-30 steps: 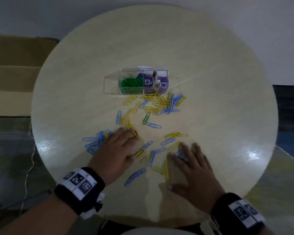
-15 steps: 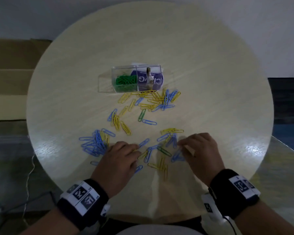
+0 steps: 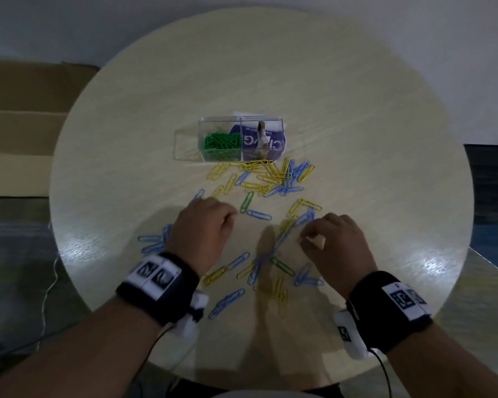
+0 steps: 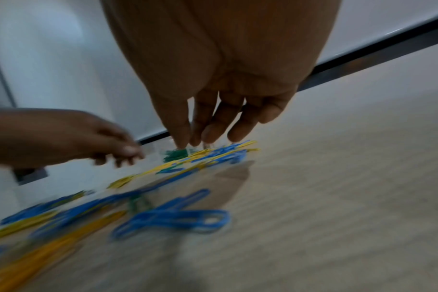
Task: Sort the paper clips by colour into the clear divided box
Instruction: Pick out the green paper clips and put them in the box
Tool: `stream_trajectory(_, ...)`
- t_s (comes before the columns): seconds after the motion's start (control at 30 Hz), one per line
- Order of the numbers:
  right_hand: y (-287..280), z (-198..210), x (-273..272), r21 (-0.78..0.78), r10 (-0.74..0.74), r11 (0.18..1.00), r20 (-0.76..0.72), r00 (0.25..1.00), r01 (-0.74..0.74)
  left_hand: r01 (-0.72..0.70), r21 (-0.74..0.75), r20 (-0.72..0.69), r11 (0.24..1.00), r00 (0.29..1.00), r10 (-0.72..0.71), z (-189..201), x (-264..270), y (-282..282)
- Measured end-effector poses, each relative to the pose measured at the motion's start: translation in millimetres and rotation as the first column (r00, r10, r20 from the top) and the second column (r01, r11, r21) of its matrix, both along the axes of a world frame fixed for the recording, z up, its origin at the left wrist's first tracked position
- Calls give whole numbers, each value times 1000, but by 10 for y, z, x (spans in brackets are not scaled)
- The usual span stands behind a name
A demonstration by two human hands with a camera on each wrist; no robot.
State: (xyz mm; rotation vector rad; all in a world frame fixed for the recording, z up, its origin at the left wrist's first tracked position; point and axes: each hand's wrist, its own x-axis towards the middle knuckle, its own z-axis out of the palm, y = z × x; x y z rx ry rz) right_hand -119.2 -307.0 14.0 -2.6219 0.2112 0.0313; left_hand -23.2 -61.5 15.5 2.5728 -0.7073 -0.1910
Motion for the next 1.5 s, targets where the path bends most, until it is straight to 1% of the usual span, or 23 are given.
stream_trajectory(0.1, 198, -9, -94, -44, 146, 987, -163, 976, -156, -113, 80, -45, 990, 992, 117, -41, 307, -234)
stream_trajectory(0.17, 280, -49, -147, -66, 189, 976, -210, 959, -207, -152, 129, -89, 980, 982, 164, -87, 384, -329)
stream_trajectory(0.4, 308, -85, -134, -9, 180, 982, -256, 950, -189, -165, 137, -162, 977, 969, 186, -186, 426, -346)
stream_trajectory(0.47, 312, -82, -101, 10, 177, 983, -266, 948, -181, -121, 195, -144, 973, 978, 150, -183, 442, -353)
stream_trajectory(0.53, 308, -45, -76, 32, 168, 986, -269, 949, -165, -69, 273, -83, 960, 992, 95, -157, 425, -382)
stream_trajectory(0.6, 277, 3, -88, 69, 129, 991, -245, 961, -115, -74, 290, -32, 954, 996, 86, -129, 388, -389)
stream_trajectory(0.67, 232, 59, -126, 105, 83, 993, -223, 971, -61, -65, 291, -41, 955, 996, 80, -112, 369, -384)
stream_trajectory(0.73, 218, 124, -196, 131, 98, 989, -207, 973, -72, -62, 292, -90, 954, 992, 92, -121, 401, -372)
stream_trajectory(0.83, 270, 175, -346, 183, 239, 961, -170, 956, -207, -68, 283, -216, 957, 968, 132, -84, 467, -370)
stream_trajectory(0.9, 360, 154, -448, 252, 396, 905, -199, 897, -343, -48, 263, -285, 963, 950, 126, -14, 464, -352)
stream_trajectory(0.97, 486, 109, -502, 221, 520, 850, -204, 829, -478, -68, 196, -317, 978, 940, 129, 64, 423, -244)
stream_trajectory(1.0, 533, 65, -497, 191, 541, 839, -196, 818, -509, -111, 134, -313, 985, 938, 148, 98, 395, -144)
stream_trajectory(1.07, 579, -14, -386, 186, 507, 859, -168, 846, -478, -241, 5, -303, 970, 924, 232, 155, 337, 151)
stream_trajectory(1.1, 586, -46, -298, 195, 480, 871, -147, 865, -451, -300, -36, -302, 953, 912, 276, 191, 306, 326)
stream_trajectory(1.13, 578, -60, -202, 212, 453, 881, -124, 883, -422, -346, -41, -293, 937, 901, 320, 208, 273, 524)
stream_trajectory(1.2, 527, -25, -33, 255, 359, 906, -39, 933, -338, -420, 20, -262, 907, 873, 410, 240, 192, 916)
stream_trajectory(1.27, 408, 67, 46, 280, 185, 942, 22, 983, -183, -507, 83, -311, 858, 805, 506, 252, 47, 1219)
stream_trajectory(1.3, 333, 114, 32, 281, 91, 955, 19, 996, -93, -534, 127, -356, 836, 762, 541, 240, -48, 1312)
stream_trajectory(1.33, 257, 147, -28, 273, 14, 962, -17, 1000, -9, -538, 170, -399, 826, 729, 557, 211, -163, 1362)
stream_trajectory(1.37, 194, 167, -108, 252, -26, 967, -78, 997, 45, -531, 205, -435, 822, 704, 562, 169, -275, 1382)
stream_trajectory(1.43, 152, 127, -294, 190, -2, 981, -214, 977, 44, -524, 213, -474, 825, 683, 556, 75, -472, 1341)
stream_trajectory(1.47, 176, 89, -372, 173, 32, 985, -249, 968, 12, -518, 194, -465, 833, 699, 543, 34, -540, 1291)
stream_trajectory(1.5, 221, 47, -417, 177, 73, 984, -256, 964, -28, -495, 162, -435, 854, 741, 512, 13, -576, 1224)
